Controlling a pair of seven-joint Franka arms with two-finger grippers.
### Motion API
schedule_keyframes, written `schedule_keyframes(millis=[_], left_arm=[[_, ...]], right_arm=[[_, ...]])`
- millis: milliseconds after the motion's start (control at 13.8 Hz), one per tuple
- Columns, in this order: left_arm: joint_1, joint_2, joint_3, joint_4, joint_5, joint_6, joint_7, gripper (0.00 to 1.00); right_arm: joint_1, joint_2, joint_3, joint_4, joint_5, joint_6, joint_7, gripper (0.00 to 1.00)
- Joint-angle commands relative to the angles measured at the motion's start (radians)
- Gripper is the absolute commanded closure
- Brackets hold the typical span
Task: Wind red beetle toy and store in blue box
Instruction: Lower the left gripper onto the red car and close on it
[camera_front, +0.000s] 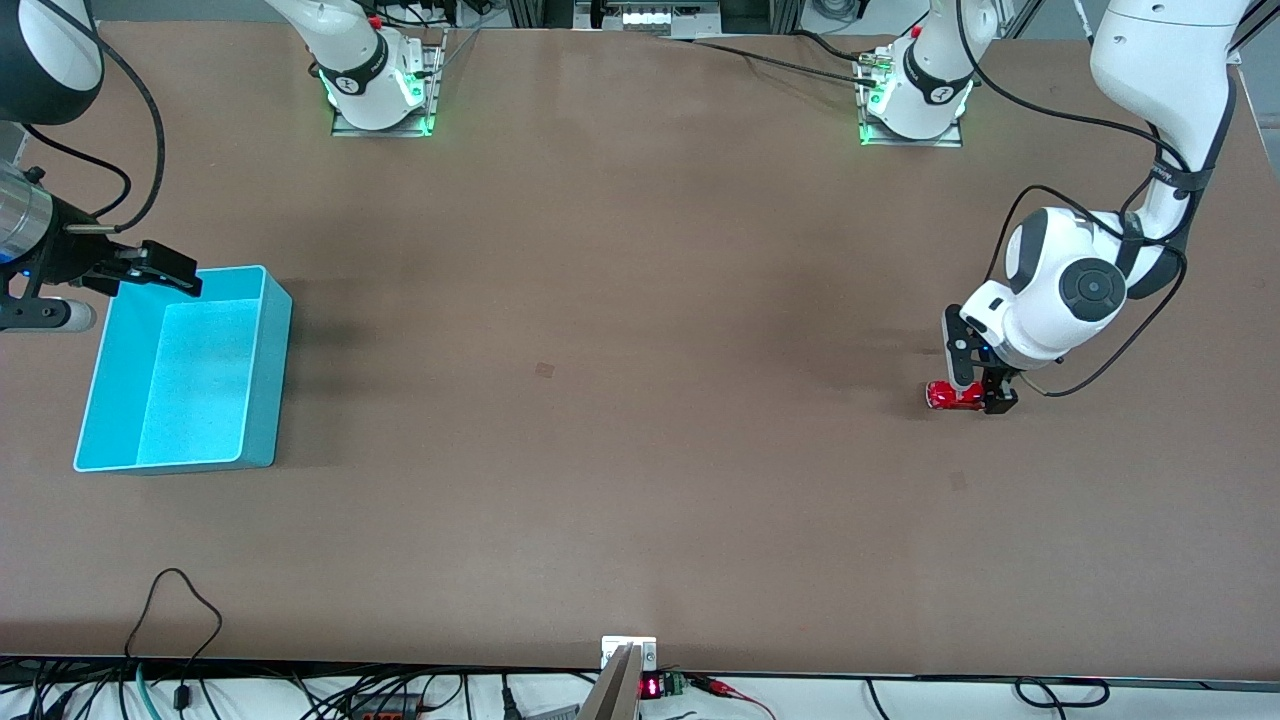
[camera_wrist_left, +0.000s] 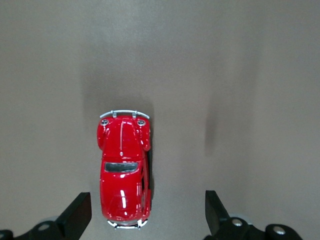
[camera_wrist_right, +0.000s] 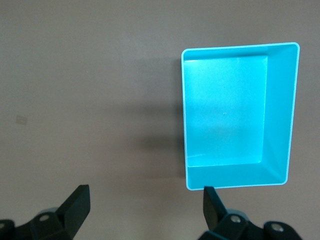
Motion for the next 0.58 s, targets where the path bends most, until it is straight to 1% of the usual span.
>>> schedule_keyframes(millis=[0,508], left_arm=[[0.013,0.024,-0.006,0.013,0.015,0.071,0.019,0.0],[0.02,0.052,-0.006,0.009,0.001,0.088,0.005,0.0]], right_arm=[[-0.008,0.001,0.004,0.008,0.01,-0.003,-0.011,0.0],[-0.003,0.001,0.004,0.008,0.01,0.0,-0.011,0.0]])
